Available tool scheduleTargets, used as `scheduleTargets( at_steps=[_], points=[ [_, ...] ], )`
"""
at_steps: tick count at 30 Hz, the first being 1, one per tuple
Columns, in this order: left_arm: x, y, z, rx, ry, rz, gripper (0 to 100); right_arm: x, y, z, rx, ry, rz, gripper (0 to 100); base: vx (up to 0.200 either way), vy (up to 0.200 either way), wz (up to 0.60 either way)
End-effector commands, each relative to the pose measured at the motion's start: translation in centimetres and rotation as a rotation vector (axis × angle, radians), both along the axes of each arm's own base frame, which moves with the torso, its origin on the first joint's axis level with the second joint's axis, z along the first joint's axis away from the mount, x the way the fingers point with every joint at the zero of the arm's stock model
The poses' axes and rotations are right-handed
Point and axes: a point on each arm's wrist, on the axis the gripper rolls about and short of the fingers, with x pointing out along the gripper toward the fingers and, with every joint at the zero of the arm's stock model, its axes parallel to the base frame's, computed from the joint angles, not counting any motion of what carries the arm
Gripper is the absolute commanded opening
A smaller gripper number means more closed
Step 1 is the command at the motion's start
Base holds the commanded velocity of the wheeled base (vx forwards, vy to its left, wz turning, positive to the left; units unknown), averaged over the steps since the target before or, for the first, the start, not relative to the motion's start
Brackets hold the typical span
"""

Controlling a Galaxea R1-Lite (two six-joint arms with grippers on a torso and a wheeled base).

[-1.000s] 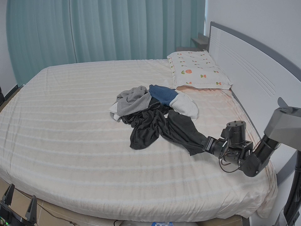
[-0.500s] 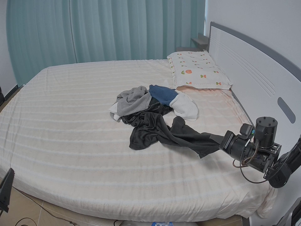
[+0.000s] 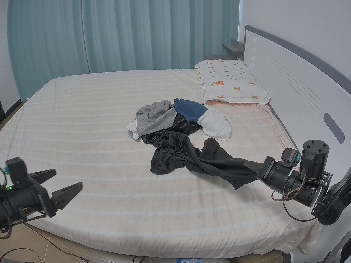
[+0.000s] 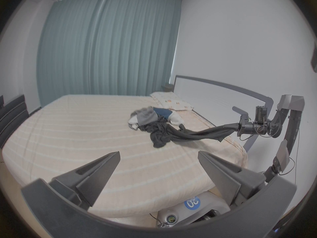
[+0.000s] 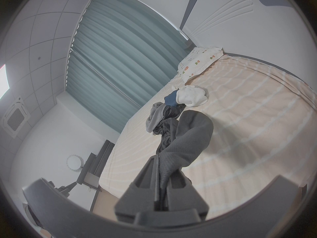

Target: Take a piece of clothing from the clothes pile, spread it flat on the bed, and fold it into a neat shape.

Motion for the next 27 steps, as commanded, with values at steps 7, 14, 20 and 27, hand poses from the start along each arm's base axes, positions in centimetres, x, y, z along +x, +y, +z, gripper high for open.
scheduleTargets(
  at_steps=[7,14,20,27],
  points=[
    [14.3,-12.9,-14.4,0.051,0.248,-0.102,100,0.3,1.2,1.0,-0.016,-0.107,0.023,0,0.000,0.000,0.00],
    [16.2,-15.6,-16.4,0.062,0.217,-0.086,100,0.3,2.2,2.9,0.016,-0.182,0.033,0,0.000,0.000,0.00],
    [17.8,-17.8,-17.5,0.050,0.192,-0.103,100,-0.9,3.4,4.9,0.055,-0.257,0.092,0,0.000,0.000,0.00],
    [19.4,-19.1,-17.2,0.012,0.147,-0.097,100,-2.5,3.6,6.6,0.090,-0.308,0.133,0,0.000,0.000,0.00]
  ],
)
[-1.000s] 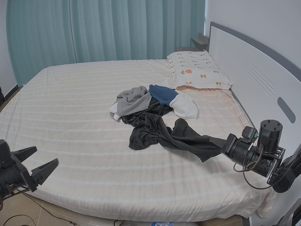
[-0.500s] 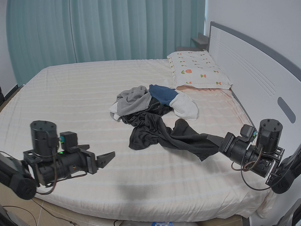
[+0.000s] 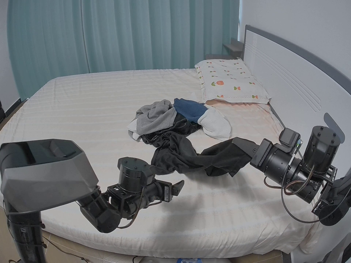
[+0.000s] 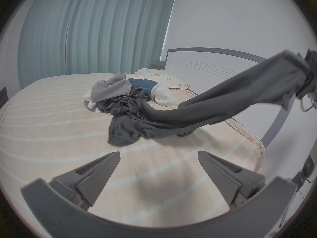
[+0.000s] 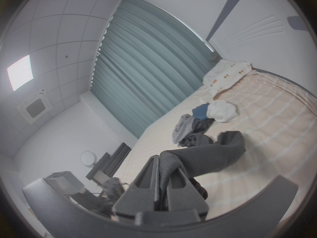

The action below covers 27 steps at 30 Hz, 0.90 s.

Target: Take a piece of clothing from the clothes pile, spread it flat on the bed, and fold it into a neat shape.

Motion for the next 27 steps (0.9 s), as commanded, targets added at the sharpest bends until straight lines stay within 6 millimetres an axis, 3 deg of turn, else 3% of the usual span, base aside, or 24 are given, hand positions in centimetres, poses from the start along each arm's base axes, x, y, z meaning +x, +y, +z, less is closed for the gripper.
scheduleTargets(
  at_steps=[1,14,19,22,27],
  points=[
    [1.5,-2.3,-2.4,-0.003,0.001,0.018,100,-2.0,0.4,2.4,0.044,-0.083,0.058,0,0.000,0.000,0.00],
    [3.0,-4.5,-3.3,-0.036,-0.032,0.017,100,-2.4,0.2,3.4,0.058,-0.123,0.075,0,0.000,0.000,0.00],
    [3.5,-5.1,-3.0,-0.083,-0.039,0.060,100,-3.6,0.0,5.0,0.088,-0.177,0.104,0,0.000,0.000,0.00],
    [5.3,-5.5,-4.0,-0.090,-0.069,0.142,100,-4.6,-0.2,6.4,0.117,-0.223,0.148,0,0.000,0.000,0.00],
    [6.3,-5.6,-4.8,-0.106,-0.075,0.179,100,-4.5,-0.4,7.4,0.136,-0.255,0.158,0,0.000,0.000,0.00]
  ],
)
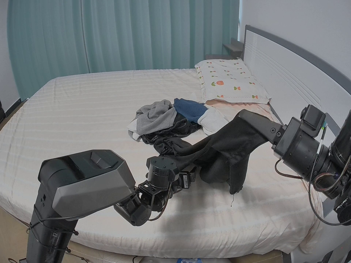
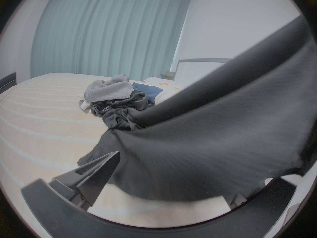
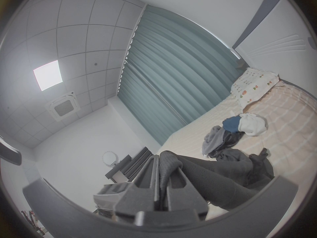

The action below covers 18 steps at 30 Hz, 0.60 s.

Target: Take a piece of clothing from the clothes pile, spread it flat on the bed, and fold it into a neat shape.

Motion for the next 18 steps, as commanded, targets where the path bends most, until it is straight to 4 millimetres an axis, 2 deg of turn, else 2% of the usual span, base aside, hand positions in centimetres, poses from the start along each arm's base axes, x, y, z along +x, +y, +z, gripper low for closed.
scheduleTargets(
  at_steps=[1,8,13,15,16,18],
  points=[
    [1.4,0.0,-2.0,-0.001,0.009,0.042,100,-0.2,-0.8,1.9,0.044,-0.061,0.001,0,0.000,0.000,0.00],
    [3.5,2.1,-3.7,0.009,0.027,0.109,100,1.4,-2.5,3.0,0.062,-0.102,-0.022,0,0.000,0.000,0.00],
    [3.8,2.9,-5.5,0.019,0.067,0.134,100,3.5,-3.3,1.7,0.050,-0.036,-0.045,0,0.000,0.000,0.00],
    [3.8,3.0,-5.6,-0.005,0.079,0.137,100,4.3,-3.4,0.9,0.058,0.010,-0.053,0,0.000,0.000,0.00],
    [3.8,2.9,-5.6,-0.017,0.082,0.140,0,4.5,-3.4,0.6,0.060,0.026,-0.055,0,0.000,0.000,0.00],
    [3.8,2.9,-5.2,-0.050,0.089,0.150,0,5.1,-3.4,0.0,0.065,0.055,-0.064,0,0.000,0.000,0.00]
  ],
)
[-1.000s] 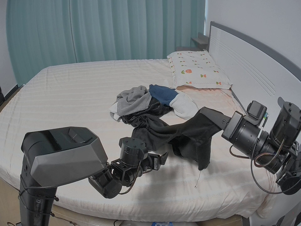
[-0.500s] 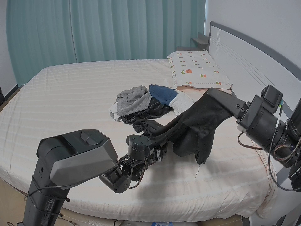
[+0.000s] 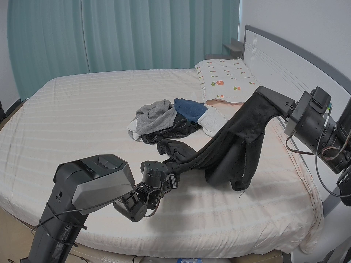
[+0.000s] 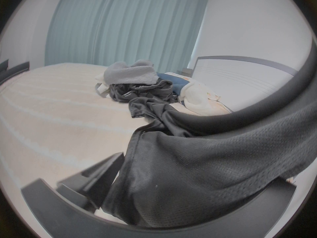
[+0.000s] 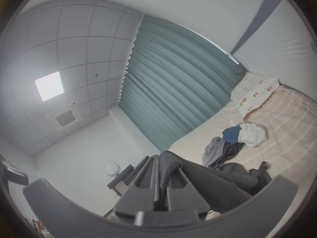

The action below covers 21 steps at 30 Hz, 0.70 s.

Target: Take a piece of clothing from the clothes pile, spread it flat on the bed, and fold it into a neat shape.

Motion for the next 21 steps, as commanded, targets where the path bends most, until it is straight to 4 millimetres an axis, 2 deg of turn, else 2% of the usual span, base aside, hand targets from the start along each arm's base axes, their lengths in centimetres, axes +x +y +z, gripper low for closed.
scheduleTargets(
  at_steps=[1,5,9,11,14,16,17,21],
  points=[
    [-0.2,0.4,-0.6,-0.040,0.038,0.023,0,2.5,-0.2,-2.7,-0.018,0.109,-0.043,0,0.000,0.000,0.00],
    [-1.1,1.2,0.9,-0.052,0.056,0.033,0,3.9,-0.9,-4.1,-0.033,0.164,-0.085,0,0.000,0.000,0.00],
    [-3.6,3.0,5.4,-0.154,0.081,-0.002,0,5.6,-1.2,-6.7,-0.039,0.267,-0.126,0,0.000,0.000,0.00],
    [-4.1,3.2,6.4,-0.181,0.084,-0.013,0,5.8,-1.3,-7.4,-0.048,0.286,-0.136,0,0.000,0.000,0.00],
    [-7.1,4.9,10.3,-0.294,0.098,-0.042,0,6.2,-1.5,-9.9,-0.067,0.339,-0.173,0,0.000,0.000,0.00],
    [-7.9,5.3,11.1,-0.319,0.102,-0.047,0,6.5,-1.4,-10.5,-0.066,0.343,-0.177,0,0.000,0.000,0.00],
    [-9.6,6.3,12.1,-0.340,0.110,-0.047,0,7.0,-1.3,-11.6,-0.061,0.338,-0.197,0,0.000,0.000,0.00],
    [-12.1,7.8,14.1,-0.354,0.087,-0.046,0,7.5,-1.5,-14.5,-0.076,0.367,-0.246,0,0.000,0.000,0.00]
  ],
)
